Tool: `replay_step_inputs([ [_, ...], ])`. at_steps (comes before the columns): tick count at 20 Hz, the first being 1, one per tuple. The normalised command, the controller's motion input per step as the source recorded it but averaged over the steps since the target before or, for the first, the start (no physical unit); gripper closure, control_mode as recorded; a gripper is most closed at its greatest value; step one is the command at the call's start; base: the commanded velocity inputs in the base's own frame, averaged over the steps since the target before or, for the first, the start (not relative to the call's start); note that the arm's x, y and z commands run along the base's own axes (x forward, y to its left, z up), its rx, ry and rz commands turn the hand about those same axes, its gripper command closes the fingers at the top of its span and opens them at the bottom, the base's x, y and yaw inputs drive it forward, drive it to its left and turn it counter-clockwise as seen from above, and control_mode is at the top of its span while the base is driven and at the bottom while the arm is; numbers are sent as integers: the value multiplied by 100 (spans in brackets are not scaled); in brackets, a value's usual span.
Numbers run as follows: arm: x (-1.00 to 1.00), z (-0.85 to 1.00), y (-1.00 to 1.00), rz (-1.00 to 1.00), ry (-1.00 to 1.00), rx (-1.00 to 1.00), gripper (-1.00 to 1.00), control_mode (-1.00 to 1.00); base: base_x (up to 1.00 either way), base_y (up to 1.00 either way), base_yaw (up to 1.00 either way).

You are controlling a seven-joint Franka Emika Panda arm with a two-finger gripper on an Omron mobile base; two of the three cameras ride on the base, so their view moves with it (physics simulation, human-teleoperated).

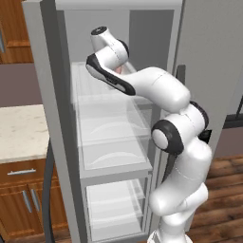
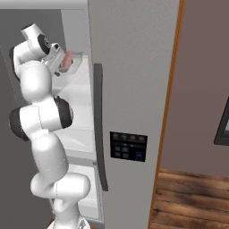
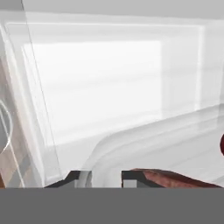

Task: Place the tupperware containing the steak and bell pepper meal in the microwave. Close the microwave door and press the start button to reheat the meal.

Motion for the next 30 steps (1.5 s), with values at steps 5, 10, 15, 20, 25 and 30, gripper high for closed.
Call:
replay_step_inputs([
  [5, -74, -3, 0, 2, 0, 25, 100, -100, 0, 0, 0],
  [10, -98, 0, -1, 2, 0, 22, 100, -100, 0, 0, 0],
  [15, -100, -1, 0, 0, -2, 3, 100, -100, 0, 0, 0],
  [20, -100, 5, -1, 0, -5, 0, 100, -100, 0, 0, 0],
  [25, -100, 2, -10, 0, 2, 0, 100, -100, 0, 0, 0],
  [30, -87, -4, -21, 0, 13, -4, 100, -100, 0, 0, 0],
])
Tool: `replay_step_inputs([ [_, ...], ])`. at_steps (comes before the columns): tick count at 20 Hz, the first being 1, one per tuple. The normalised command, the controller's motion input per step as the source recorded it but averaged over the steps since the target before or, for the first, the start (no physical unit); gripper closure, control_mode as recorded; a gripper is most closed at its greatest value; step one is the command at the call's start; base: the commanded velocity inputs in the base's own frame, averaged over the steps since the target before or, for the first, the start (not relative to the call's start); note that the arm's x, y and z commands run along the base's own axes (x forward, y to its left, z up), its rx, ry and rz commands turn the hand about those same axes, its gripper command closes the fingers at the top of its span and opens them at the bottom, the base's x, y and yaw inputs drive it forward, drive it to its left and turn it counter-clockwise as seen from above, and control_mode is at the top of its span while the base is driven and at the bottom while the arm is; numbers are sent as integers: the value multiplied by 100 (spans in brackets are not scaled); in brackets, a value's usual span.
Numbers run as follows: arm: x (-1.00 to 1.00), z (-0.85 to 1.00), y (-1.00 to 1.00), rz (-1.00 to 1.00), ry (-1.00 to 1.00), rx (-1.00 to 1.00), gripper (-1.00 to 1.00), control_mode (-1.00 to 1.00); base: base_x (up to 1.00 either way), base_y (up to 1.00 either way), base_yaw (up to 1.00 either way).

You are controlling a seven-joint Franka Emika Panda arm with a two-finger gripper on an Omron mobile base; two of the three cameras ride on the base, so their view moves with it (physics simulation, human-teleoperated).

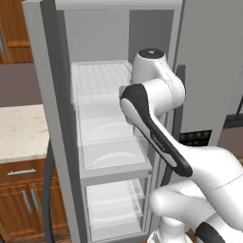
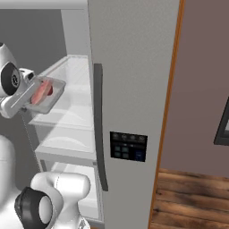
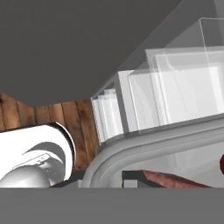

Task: Place the tupperware containing the steak and bell pepper meal in the microwave. Close the microwave door and press the start button to reheat the meal.

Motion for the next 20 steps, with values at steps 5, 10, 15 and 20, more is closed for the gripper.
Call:
replay_step_inputs([
  [5, -38, -14, -43, 5, 17, -11, 100, -100, 0, 0, 0],
  [10, 0, -26, -26, 9, 20, -7, 100, -100, 0, 0, 0],
  [15, 0, -66, 0, 9, 21, -2, 100, -100, 0, 0, 0],
  [20, -3, -44, 8, 1, 6, -3, 100, -100, 0, 0, 0],
])
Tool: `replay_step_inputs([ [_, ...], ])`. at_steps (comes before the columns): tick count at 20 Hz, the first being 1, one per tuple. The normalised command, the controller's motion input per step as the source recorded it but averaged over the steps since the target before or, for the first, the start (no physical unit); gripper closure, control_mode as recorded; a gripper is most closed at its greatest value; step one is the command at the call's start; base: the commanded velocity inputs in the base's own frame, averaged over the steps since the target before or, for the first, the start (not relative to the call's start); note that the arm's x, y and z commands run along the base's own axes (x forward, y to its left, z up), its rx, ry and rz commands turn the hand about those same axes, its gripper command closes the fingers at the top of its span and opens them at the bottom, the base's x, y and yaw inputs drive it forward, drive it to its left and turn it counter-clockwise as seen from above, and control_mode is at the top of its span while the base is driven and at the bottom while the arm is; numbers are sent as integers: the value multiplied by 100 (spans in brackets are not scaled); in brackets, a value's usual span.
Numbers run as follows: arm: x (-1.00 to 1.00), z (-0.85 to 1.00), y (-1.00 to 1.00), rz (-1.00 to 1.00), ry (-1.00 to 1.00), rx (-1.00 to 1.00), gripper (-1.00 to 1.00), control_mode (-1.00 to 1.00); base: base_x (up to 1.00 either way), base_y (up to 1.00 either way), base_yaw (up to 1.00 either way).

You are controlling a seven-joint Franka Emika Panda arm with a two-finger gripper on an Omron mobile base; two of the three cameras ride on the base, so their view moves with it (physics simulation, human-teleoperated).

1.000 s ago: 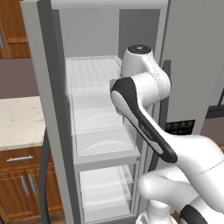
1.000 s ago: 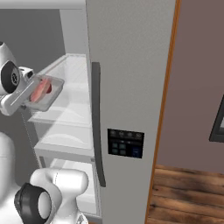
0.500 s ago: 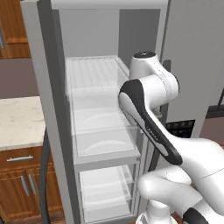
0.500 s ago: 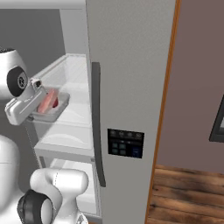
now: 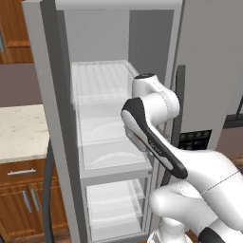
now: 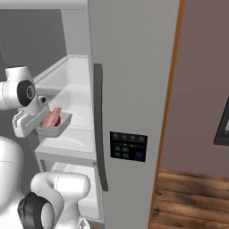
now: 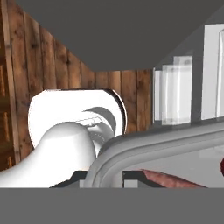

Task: Place the tupperware containing the steak and bell pepper meal in the microwave. Close the microwave door and press the start button to reheat the meal.

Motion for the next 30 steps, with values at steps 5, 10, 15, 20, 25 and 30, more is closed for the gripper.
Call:
replay_step_inputs([
  [5, -59, -21, 0, -2, 0, 0, 100, 100, -20, 0, -1],
  [10, 0, 0, 0, 0, 0, 0, 100, 100, -100, 0, -8],
  [15, 0, 0, 0, 0, 0, 0, 100, 100, -100, 6, -5],
  [20, 0, 0, 0, 0, 0, 0, 100, 100, -100, 24, 0],
  [25, 0, 0, 0, 0, 0, 0, 100, 100, -100, 61, 0],
  [30, 0, 0, 0, 0, 0, 0, 100, 100, -100, 69, 0],
])
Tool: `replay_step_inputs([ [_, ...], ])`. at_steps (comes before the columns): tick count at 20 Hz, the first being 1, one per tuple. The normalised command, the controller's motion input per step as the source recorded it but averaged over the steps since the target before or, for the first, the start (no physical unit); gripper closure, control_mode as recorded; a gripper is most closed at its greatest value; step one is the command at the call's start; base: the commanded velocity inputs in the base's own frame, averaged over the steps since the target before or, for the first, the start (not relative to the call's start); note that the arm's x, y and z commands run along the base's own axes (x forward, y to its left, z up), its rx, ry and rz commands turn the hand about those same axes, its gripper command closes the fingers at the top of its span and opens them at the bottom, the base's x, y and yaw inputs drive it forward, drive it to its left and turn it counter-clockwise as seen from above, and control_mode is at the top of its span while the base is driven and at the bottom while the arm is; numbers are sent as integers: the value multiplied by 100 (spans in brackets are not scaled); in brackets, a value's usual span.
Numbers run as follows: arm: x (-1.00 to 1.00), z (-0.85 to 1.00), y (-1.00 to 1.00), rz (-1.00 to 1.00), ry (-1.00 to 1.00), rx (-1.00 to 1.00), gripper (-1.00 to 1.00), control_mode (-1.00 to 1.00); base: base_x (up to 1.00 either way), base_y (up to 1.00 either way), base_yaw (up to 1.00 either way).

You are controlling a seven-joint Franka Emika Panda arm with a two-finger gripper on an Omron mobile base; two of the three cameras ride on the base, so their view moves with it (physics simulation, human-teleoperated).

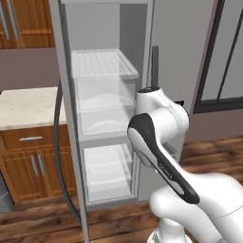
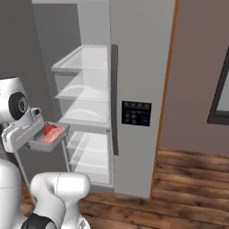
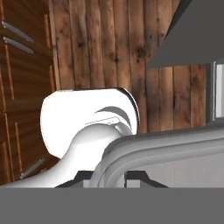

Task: Place the tupperware containing the steak and bell pepper meal in the microwave. Close the microwave door and press the start button to reheat the meal.

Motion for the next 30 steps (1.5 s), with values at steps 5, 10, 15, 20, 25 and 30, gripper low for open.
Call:
replay_step_inputs([
  [5, 0, 0, 0, 0, 0, 0, 100, 100, -98, 19, 27],
  [10, 0, 0, 0, 0, 0, 0, 100, 100, -88, -4, 45],
  [15, 0, 0, 0, 0, 0, 0, 100, 100, -20, -76, 40],
  [20, 0, 0, 0, 0, 0, 0, 100, 100, -12, -90, 44],
  [25, 0, 0, 0, 0, 0, 0, 100, 100, 0, -99, 46],
  [30, 0, 0, 0, 0, 0, 0, 100, 100, -26, -72, 42],
])
